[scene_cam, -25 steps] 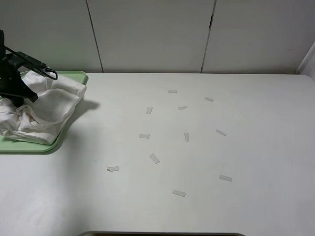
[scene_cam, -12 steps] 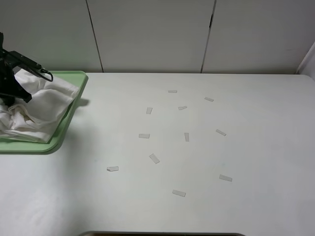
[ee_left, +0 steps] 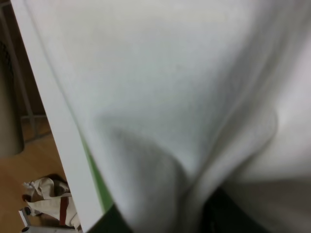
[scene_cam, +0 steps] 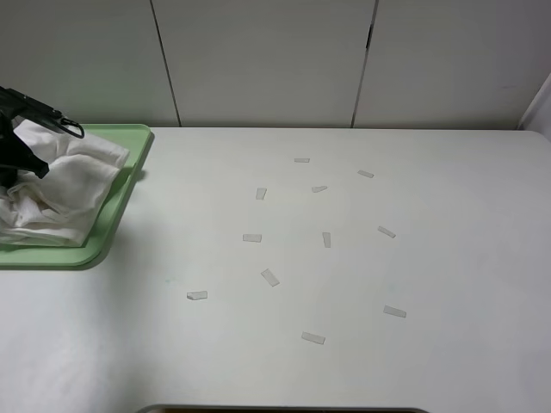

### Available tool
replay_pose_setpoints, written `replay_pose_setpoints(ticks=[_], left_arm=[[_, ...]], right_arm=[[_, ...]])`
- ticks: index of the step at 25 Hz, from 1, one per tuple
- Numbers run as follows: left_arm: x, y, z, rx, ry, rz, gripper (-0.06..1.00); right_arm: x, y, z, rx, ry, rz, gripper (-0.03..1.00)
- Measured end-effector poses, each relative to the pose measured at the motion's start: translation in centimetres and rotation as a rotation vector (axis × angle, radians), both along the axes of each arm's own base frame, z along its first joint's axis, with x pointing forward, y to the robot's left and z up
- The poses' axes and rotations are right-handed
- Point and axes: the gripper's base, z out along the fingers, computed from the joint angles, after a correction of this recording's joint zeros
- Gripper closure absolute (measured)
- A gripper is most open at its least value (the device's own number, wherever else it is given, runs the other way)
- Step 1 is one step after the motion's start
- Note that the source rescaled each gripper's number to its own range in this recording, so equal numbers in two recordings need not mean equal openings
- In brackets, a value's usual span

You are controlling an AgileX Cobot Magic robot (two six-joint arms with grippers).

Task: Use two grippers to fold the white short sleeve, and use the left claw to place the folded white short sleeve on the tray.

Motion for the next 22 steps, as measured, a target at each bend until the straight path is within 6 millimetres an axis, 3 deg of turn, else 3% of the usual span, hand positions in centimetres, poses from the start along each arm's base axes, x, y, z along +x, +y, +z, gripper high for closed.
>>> replay_pose_setpoints(ticks=[2,3,4,5,6,7,13,17,22], left_arm=[[0.0,0.0,0.0,0.0,-0.004,-0.002,0.72],[0.1,0.0,0.0,0.0,-0.01,0.0,0.64],[0.1,0.0,0.0,-0.002,-0.019,0.006,0.52],[0.3,0.0,0.0,-0.005,-0.043,0.014,0.27],[0.4,0.0,0.1,-0.009,-0.058,0.024,0.14],[0.5,0.0,0.1,-0.011,-0.066,0.027,0.09],[0.7,-0.1,0.1,-0.019,-0.1,0.029,-0.04],[0.7,0.0,0.2,-0.018,-0.096,0.037,-0.05],[0.9,-0.1,3.6,-0.039,-0.144,0.096,-0.06]], right_arm=[[0.0,0.0,0.0,0.0,0.0,0.0,-0.03],[0.0,0.0,0.0,0.0,0.0,0.0,-0.03],[0.0,0.0,0.0,0.0,0.0,0.0,-0.03],[0.0,0.0,0.0,0.0,0.0,0.0,-0.03],[0.0,0.0,0.0,0.0,0.0,0.0,-0.03],[0.0,0.0,0.0,0.0,0.0,0.0,-0.03],[0.0,0.0,0.0,0.0,0.0,0.0,-0.03],[0.0,0.0,0.0,0.0,0.0,0.0,-0.03],[0.0,0.0,0.0,0.0,0.0,0.0,-0.03]])
